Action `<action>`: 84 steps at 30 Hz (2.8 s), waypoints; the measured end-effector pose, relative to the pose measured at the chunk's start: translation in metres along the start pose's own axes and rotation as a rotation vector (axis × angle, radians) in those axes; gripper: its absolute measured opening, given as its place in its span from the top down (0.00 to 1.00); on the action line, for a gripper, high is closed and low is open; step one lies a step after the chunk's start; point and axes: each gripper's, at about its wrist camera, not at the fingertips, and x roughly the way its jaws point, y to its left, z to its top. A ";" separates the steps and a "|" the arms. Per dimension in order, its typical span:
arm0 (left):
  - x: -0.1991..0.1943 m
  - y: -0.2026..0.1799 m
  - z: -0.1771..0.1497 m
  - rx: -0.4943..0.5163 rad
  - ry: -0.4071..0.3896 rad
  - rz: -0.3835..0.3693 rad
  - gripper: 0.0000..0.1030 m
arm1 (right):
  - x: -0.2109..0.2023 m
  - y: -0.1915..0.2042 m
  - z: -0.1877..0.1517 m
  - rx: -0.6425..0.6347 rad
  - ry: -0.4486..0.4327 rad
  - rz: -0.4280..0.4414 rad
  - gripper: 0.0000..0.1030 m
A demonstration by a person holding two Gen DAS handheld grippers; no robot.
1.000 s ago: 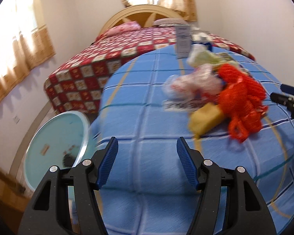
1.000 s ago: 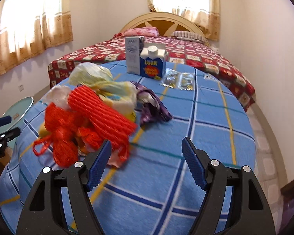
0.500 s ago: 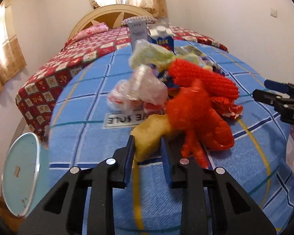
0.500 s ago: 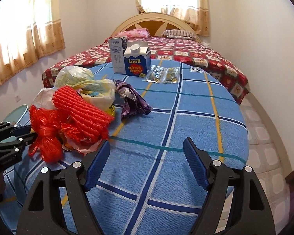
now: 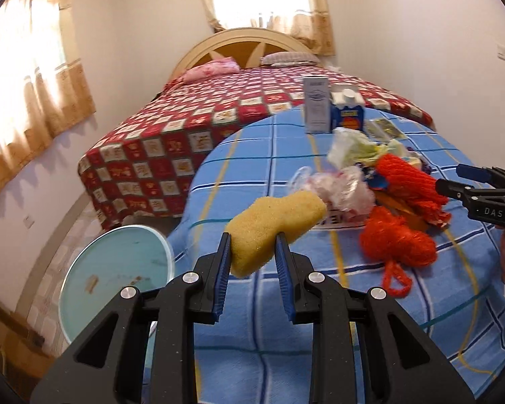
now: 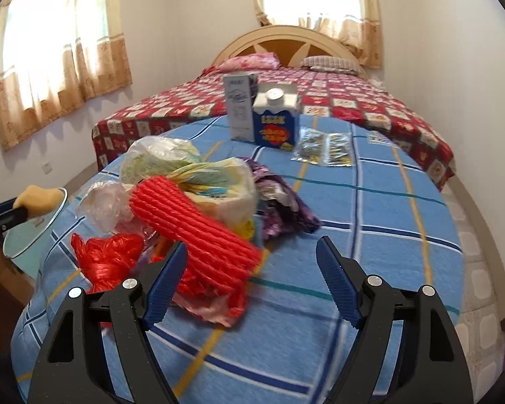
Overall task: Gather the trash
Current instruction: 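Grasp the red mesh net with the right tool while the left tool carries the sponge, then move both held items over the bin and open both tools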
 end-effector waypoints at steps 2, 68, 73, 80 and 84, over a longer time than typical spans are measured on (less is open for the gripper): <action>-0.002 0.004 -0.004 -0.001 0.005 0.006 0.75 | 0.008 0.003 0.000 -0.010 0.026 0.016 0.28; -0.002 0.167 -0.049 -0.218 0.111 0.350 0.74 | 0.059 0.193 0.074 -0.315 0.021 0.259 0.85; -0.001 0.175 -0.051 -0.226 0.121 0.362 0.74 | 0.069 0.211 0.077 -0.346 0.032 0.270 0.85; -0.001 0.189 -0.055 -0.246 0.128 0.377 0.74 | 0.077 0.235 0.077 -0.381 0.047 0.291 0.85; 0.001 0.197 -0.057 -0.255 0.141 0.383 0.74 | 0.083 0.247 0.076 -0.402 0.063 0.298 0.85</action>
